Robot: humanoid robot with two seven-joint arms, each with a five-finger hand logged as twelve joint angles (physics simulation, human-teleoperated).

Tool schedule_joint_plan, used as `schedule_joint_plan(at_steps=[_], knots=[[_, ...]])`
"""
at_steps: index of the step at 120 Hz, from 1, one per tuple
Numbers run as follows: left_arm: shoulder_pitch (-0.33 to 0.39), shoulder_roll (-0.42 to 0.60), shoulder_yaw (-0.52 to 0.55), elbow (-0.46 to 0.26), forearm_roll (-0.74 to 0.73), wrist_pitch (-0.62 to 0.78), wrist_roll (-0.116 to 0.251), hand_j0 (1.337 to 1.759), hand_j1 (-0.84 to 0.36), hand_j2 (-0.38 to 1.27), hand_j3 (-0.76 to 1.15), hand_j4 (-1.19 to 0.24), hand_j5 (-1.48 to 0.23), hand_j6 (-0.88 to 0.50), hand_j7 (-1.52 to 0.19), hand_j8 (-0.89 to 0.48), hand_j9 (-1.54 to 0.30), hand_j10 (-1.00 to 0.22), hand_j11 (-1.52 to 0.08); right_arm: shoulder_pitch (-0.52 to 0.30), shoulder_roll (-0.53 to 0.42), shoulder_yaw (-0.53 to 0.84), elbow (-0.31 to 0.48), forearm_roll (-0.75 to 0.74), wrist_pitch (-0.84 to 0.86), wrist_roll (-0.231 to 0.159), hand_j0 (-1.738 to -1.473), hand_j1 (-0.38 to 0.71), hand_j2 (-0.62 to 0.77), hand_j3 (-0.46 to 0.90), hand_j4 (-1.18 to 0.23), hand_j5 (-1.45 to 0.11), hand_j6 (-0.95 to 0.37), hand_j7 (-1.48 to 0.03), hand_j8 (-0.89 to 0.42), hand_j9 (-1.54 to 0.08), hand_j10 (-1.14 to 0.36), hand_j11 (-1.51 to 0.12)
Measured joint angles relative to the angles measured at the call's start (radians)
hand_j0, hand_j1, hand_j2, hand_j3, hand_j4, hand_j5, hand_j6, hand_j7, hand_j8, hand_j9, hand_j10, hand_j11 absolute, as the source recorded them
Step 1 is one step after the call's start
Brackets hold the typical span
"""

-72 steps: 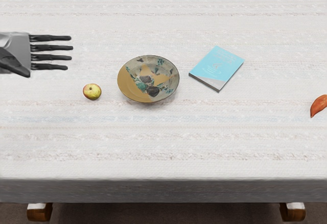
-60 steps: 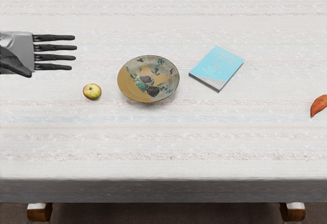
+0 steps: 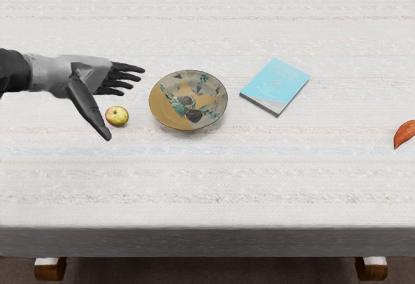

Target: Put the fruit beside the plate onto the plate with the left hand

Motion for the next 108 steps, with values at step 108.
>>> schedule_joint_plan(at_steps=[108], knots=[[0.210,-0.234,0.142,0.120,0.879,0.450,0.000,1.658,0.21,0.03,0.00,-0.12,-0.16,-0.12,-0.16,-0.12,-0.15,-0.12,-0.15,0.005,0.000,0.002,0.003,0.000,0.002,0.000,-1.658,-0.35,0.00,0.00,0.00,0.00,0.00,0.00,0.00,0.00,0.00,0.00]])
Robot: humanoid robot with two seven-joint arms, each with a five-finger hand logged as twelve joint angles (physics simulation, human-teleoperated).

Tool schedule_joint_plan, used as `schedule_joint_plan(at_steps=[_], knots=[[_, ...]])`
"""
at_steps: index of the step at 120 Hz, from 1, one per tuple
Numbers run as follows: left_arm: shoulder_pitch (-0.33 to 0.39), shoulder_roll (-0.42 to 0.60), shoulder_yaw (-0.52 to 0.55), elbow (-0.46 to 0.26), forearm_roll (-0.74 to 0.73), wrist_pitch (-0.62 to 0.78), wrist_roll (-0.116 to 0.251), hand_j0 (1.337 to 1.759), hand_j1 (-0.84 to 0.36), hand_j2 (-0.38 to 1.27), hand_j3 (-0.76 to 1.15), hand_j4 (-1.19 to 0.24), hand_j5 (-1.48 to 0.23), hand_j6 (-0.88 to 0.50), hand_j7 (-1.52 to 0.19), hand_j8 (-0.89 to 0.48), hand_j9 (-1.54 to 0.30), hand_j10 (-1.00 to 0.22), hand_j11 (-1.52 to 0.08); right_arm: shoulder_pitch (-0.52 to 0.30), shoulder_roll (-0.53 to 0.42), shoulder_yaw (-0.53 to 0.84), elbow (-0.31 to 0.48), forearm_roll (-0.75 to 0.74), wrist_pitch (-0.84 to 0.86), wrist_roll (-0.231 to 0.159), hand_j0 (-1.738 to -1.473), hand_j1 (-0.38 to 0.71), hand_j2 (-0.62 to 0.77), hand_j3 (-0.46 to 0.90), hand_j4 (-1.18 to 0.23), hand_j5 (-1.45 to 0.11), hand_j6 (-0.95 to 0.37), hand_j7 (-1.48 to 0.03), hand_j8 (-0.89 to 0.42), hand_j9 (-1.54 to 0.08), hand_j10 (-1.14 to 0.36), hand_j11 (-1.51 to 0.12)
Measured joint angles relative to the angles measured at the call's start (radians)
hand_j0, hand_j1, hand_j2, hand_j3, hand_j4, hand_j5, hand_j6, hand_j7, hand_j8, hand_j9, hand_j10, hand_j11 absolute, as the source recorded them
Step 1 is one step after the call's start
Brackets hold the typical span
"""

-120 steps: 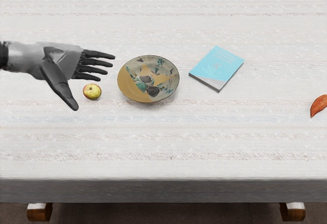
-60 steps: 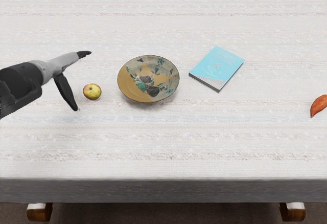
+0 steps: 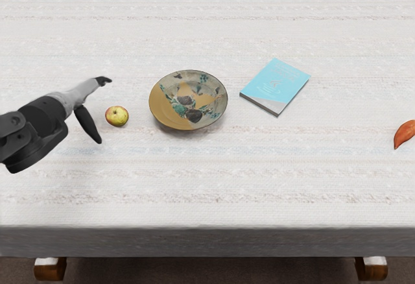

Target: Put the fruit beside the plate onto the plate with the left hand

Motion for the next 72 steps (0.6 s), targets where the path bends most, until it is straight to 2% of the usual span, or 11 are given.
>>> schedule_joint_plan(at_steps=[25,52,72], knots=[[0.005,-0.045,0.006,0.024,0.009,0.044,0.000,1.658,0.12,0.04,0.00,-0.20,-0.26,-0.20,-0.26,-0.20,-0.26,-0.20,-0.26,0.000,0.000,0.000,0.000,0.001,0.000,0.000,-1.658,-0.35,0.00,0.00,0.00,0.00,0.00,0.00,0.00,0.00,0.00,0.00],[0.003,-0.077,0.053,0.105,0.045,0.109,0.000,1.658,0.07,0.05,0.00,-0.24,-0.30,-0.24,-0.30,-0.24,-0.30,-0.24,-0.30,0.002,0.000,0.000,0.000,0.000,0.000,0.000,-1.658,-0.35,0.00,0.00,0.00,0.00,0.00,0.00,0.00,0.00,0.00,0.00],[0.003,-0.099,0.062,0.126,0.057,0.121,0.000,1.658,0.00,0.06,0.00,-0.30,-0.38,-0.30,-0.38,-0.30,-0.38,-0.30,-0.38,0.005,0.000,0.000,0.000,0.000,0.000,0.000,-1.658,-0.35,0.00,0.00,0.00,0.00,0.00,0.00,0.00,0.00,0.00,0.00]])
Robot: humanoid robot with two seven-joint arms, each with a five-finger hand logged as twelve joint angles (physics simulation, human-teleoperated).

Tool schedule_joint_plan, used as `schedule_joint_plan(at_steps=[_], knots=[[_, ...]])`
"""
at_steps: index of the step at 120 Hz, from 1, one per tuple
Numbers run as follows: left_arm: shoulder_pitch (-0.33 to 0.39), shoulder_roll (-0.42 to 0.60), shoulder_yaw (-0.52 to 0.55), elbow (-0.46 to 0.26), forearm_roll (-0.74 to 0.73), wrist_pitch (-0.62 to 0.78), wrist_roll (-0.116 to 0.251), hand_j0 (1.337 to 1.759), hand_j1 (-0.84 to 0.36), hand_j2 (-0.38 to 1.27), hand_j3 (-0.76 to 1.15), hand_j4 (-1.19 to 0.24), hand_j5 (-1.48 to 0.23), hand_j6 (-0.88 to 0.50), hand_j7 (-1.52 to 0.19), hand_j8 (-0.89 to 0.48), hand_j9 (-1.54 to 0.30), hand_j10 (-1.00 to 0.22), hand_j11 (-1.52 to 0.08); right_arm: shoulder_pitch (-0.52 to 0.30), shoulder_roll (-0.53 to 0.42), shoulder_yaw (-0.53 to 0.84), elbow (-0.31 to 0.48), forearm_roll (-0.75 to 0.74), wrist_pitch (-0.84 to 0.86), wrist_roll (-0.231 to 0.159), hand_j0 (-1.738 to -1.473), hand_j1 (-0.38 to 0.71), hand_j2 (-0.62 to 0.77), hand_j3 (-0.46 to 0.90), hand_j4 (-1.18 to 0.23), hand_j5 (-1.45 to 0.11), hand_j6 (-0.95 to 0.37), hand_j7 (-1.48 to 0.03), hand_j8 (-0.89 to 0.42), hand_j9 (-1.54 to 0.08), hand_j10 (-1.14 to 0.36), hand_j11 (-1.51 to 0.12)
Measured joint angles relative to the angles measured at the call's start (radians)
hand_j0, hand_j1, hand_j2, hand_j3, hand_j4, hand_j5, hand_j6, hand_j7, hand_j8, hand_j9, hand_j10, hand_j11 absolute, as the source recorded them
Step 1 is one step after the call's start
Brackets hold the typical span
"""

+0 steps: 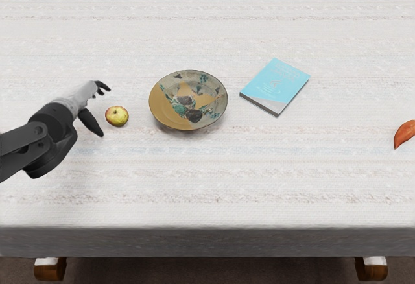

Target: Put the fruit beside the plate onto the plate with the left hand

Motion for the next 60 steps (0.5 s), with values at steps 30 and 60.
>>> schedule_joint_plan(at_steps=[30,60], knots=[[0.000,-0.044,0.005,0.005,0.004,0.003,0.000,1.658,-0.06,0.07,0.00,-0.35,-0.45,-0.35,-0.45,-0.35,-0.45,-0.35,-0.45,0.001,0.000,0.000,-0.002,0.000,0.000,0.001,-1.658,-0.35,0.00,0.00,0.00,0.00,0.00,0.00,0.00,0.00,0.00,0.00],[-0.003,-0.056,0.005,0.005,0.004,0.003,0.000,1.658,-0.08,0.08,0.00,-0.37,-0.47,-0.37,-0.47,-0.37,-0.47,-0.37,-0.47,0.001,0.000,-0.001,-0.003,0.000,-0.001,0.001,-1.658,-0.35,0.00,0.00,0.00,0.00,0.00,0.00,0.00,0.00,0.00,0.00]])
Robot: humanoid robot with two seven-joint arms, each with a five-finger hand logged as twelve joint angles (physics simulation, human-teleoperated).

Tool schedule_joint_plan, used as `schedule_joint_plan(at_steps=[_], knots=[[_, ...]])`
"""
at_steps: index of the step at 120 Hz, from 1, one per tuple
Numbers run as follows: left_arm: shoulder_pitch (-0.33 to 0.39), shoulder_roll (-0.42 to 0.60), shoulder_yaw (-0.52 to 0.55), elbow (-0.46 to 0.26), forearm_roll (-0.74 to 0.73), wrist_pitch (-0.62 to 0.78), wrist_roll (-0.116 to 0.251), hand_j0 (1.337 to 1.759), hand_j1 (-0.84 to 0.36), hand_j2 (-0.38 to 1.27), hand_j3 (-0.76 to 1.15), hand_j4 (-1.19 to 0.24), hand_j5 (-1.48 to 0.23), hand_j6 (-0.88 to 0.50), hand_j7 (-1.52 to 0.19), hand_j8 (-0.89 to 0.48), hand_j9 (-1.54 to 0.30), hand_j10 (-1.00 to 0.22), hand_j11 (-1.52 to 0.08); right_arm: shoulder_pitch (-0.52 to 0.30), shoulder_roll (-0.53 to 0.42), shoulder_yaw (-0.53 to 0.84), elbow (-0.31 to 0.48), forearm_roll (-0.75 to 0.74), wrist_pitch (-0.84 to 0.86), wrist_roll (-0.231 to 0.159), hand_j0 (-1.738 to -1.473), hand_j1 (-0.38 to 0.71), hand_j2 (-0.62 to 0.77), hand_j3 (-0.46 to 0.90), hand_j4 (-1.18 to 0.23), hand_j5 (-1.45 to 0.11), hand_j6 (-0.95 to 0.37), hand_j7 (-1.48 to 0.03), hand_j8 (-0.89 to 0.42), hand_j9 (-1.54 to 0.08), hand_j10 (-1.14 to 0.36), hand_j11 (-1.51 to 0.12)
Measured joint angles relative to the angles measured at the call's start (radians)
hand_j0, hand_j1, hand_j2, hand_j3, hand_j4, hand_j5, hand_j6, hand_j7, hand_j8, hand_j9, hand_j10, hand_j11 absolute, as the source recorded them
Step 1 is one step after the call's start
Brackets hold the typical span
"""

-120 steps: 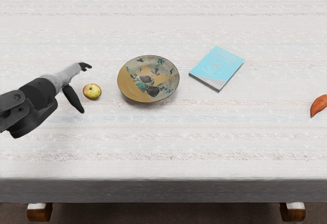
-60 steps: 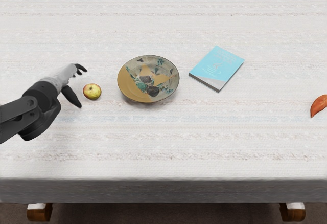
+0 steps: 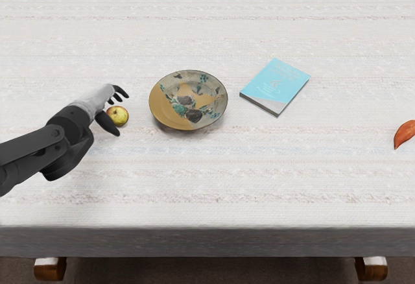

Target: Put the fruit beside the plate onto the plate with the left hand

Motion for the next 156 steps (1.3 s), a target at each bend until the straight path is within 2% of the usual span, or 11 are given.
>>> schedule_joint_plan(at_steps=[49,71,88,98,107,129,137,156], knots=[[0.000,-0.015,0.000,0.012,0.000,0.000,0.000,1.658,-0.15,0.09,0.00,-0.42,-0.55,-0.42,-0.55,-0.42,-0.55,-0.42,-0.55,0.002,0.000,-0.001,0.000,0.000,-0.001,0.001,-1.658,-0.35,0.00,0.00,0.00,0.00,0.00,0.00,0.00,0.00,0.00,0.00],[-0.006,-0.034,0.009,0.047,0.000,0.000,0.000,1.650,-0.17,0.10,0.00,-0.44,-0.57,-0.44,-0.57,-0.44,-0.57,-0.44,-0.57,0.004,0.000,-0.001,0.000,0.000,-0.001,0.000,-1.658,-0.35,0.00,0.00,0.00,0.00,0.00,0.00,0.00,0.00,0.00,0.00],[-0.006,-0.035,0.011,0.056,0.000,0.000,-0.001,1.624,-0.21,0.05,0.26,-0.47,-0.60,-0.47,-0.60,-0.46,-0.60,-0.46,-0.60,0.005,0.000,-0.001,0.000,0.000,-0.001,0.001,-1.658,-0.35,0.00,0.00,0.00,0.00,0.00,0.00,0.00,0.00,0.00,0.00],[-0.007,-0.035,0.012,0.058,0.000,0.000,0.000,1.622,-0.22,0.09,0.26,-0.49,-0.63,-0.49,-0.63,-0.49,-0.63,-0.49,-0.63,0.006,0.000,0.000,0.000,0.000,-0.001,0.001,-1.658,-0.35,0.00,0.00,0.00,0.00,0.00,0.00,0.00,0.00,0.00,0.00],[-0.005,-0.035,0.012,0.058,-0.001,-0.001,-0.001,1.616,-0.26,0.09,0.35,-0.51,-0.66,-0.51,-0.66,-0.51,-0.66,-0.51,-0.66,0.006,0.000,0.000,0.000,0.000,-0.001,0.000,-1.658,-0.35,0.00,0.00,0.00,0.00,0.00,0.00,0.00,0.00,0.00,0.00],[-0.006,-0.035,0.012,0.058,-0.002,-0.002,-0.001,1.622,-0.28,0.16,0.31,-0.57,-0.75,-0.48,-0.75,-0.51,-0.75,-0.57,-0.75,0.007,0.000,-0.001,0.000,0.000,-0.001,0.001,-1.658,-0.35,0.00,0.00,0.00,0.00,0.00,0.00,0.00,0.00,0.00,0.00],[-0.009,-0.035,0.012,0.056,-0.005,-0.002,0.000,1.640,-0.27,0.19,0.23,-0.60,-0.78,-0.48,-0.79,-0.50,-0.79,-0.59,-0.79,0.007,0.000,-0.001,0.000,0.000,-0.001,0.000,-1.658,-0.35,0.00,0.00,0.00,0.00,0.00,0.00,0.00,0.00,0.00,0.00],[-0.006,-0.034,0.012,0.051,-0.013,-0.002,-0.001,1.651,-0.27,0.12,0.28,-0.64,-0.88,-0.41,-0.89,-0.43,-0.89,-0.66,-0.89,0.007,0.000,0.000,0.000,0.000,-0.001,0.001,-1.658,-0.35,0.00,0.00,0.00,0.00,0.00,0.00,0.00,0.00,0.00,0.00]])
